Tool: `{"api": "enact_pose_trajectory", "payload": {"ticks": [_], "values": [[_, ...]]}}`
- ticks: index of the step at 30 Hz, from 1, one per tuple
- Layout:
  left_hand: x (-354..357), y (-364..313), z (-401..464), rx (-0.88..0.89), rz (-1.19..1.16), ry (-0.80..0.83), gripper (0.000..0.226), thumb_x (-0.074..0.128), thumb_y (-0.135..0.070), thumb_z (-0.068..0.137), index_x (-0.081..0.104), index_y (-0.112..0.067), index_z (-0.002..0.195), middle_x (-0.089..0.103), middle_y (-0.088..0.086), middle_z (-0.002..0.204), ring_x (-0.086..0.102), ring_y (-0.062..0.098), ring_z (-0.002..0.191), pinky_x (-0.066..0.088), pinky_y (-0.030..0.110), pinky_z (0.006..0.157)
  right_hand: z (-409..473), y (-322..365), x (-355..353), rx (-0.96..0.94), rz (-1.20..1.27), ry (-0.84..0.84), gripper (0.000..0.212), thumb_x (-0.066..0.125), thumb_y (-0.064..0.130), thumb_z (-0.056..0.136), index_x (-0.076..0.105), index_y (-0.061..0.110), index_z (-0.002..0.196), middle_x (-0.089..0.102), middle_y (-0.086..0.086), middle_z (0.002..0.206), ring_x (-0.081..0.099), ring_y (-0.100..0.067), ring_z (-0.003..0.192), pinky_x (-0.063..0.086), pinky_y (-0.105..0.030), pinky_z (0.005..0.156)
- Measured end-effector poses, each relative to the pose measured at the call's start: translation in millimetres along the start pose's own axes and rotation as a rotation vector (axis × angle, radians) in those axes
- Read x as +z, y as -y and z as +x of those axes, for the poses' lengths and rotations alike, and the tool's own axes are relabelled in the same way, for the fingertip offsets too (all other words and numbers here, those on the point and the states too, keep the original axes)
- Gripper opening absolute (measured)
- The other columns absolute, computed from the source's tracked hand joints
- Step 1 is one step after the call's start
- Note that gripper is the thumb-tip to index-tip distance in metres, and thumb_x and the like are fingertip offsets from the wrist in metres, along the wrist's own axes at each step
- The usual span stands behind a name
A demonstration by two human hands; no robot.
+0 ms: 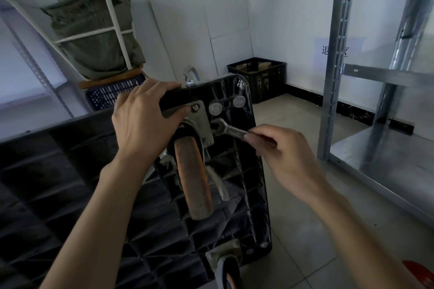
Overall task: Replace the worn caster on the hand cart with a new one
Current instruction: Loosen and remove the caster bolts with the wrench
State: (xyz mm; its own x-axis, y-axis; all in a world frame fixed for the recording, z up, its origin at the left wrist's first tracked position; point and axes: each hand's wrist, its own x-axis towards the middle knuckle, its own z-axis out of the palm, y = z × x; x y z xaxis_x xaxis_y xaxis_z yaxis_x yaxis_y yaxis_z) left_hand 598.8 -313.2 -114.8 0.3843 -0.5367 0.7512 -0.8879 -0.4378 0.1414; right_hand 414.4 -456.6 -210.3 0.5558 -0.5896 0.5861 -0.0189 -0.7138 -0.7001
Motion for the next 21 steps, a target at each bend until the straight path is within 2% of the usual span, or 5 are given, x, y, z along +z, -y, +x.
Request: {"api": "enact_pose_trajectory", "payload": {"ticks": [2,6,9,14,21], "values": [[-5,0,0,-0.025,-0.061,0.020,0.049,0.073,-0.049,0.086,0.062,-0.034,0.131,0.063,-0.013,0.131,0.058,0.018,0.119,0.039,0.039,0.101,1,13,-3,0.023,0.165,-0.052,0.020,0.058,0.039,0.100,0.075,0.029,0.101,0.063,0.007,0.067,0.055,-0.007,0.057,0.040,-0.022,0.051],[-18,-4,-5,-0.096,-0.435,-0.015,0.039,0.072,-0.044,0.090,0.064,-0.033,0.127,0.064,-0.019,0.128,0.056,0.001,0.123,0.046,0.033,0.107,12,49,-5,-0.044,0.320,-0.089,0.020,0.056,0.035,0.102,0.075,0.028,0.102,0.061,0.002,0.068,0.056,-0.034,0.065,0.044,-0.050,0.058],[-27,-19,-14,-0.095,-0.605,0.018,0.024,0.069,-0.039,0.093,0.072,-0.027,0.113,0.069,-0.021,0.113,0.060,-0.009,0.112,0.046,0.013,0.096,21,69,0,-0.091,0.375,-0.106,0.021,0.055,0.033,0.103,0.074,0.023,0.104,0.059,0.006,0.068,0.058,-0.019,0.064,0.048,-0.041,0.060],[-41,-35,-21,-0.065,-0.852,0.060,0.022,0.062,-0.035,0.096,0.076,-0.021,0.103,0.077,-0.010,0.103,0.070,0.007,0.104,0.055,0.033,0.094,28,94,14,-0.151,0.400,-0.034,0.023,0.057,0.028,0.103,0.074,0.018,0.115,0.062,0.023,0.073,0.062,0.001,0.073,0.045,-0.013,0.067],[-48,-28,-23,-0.152,-0.966,-0.041,0.027,0.064,-0.031,0.092,0.077,-0.009,0.100,0.077,-0.006,0.108,0.071,0.008,0.108,0.056,0.026,0.091,23,108,26,-0.138,0.395,0.066,0.026,0.054,0.029,0.105,0.071,0.021,0.122,0.072,0.019,0.093,0.068,0.001,0.089,0.053,-0.018,0.076]]}}
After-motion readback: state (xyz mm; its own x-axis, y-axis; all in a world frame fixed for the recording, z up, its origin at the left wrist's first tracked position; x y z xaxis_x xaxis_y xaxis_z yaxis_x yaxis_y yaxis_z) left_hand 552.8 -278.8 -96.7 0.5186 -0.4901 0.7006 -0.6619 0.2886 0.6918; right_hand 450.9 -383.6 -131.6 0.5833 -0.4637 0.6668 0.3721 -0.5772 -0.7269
